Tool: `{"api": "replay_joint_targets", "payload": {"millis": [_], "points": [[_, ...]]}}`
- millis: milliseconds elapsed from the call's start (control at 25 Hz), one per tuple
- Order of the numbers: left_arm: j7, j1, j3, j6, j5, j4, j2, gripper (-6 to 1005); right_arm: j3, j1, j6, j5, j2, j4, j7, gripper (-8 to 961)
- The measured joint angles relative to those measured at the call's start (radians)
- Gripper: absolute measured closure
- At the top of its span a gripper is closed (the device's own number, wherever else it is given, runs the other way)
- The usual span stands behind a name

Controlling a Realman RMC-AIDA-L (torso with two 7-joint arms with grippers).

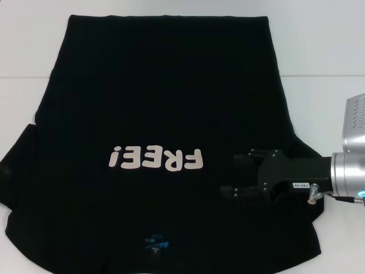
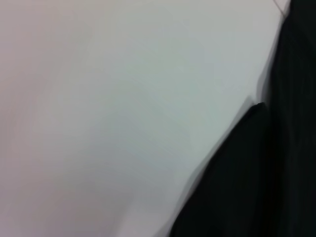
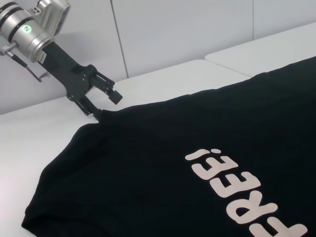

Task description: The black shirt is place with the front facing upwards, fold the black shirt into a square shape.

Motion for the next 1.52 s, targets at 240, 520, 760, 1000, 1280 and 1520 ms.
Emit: {"api": "replay_joint_targets", "payload": {"millis": [240,520,760,1000,1280,1520], "points": [[0.001,-0.012,0.016,-0.019,-0.005,-0.012,-0.002,68,0.000,-0.001,-0.004,0.000,0.000,0.000,0.000,31],[0.013,-0.018,0.018,-0.021,-0.004,-0.010,-0.003,108,0.000,-0.001,-0.004,0.000,0.000,0.000,0.000,31],[0.032,-0.025,0.033,-0.023,-0.003,-0.006,-0.005,250,0.000,0.000,-0.004,0.000,0.000,-0.002,0.000,31],[0.026,-0.029,0.057,-0.033,0.000,-0.006,-0.009,401,0.000,0.002,-0.004,0.000,0.000,-0.005,0.000,31],[0.024,-0.032,0.077,-0.043,0.000,-0.006,-0.010,752,0.000,0.002,-0.004,0.000,0.000,-0.005,0.000,31],[0.029,-0.034,0.079,-0.044,-0.001,-0.006,-0.010,937,0.000,0.002,-0.001,0.002,0.000,-0.002,0.000,32]]}}
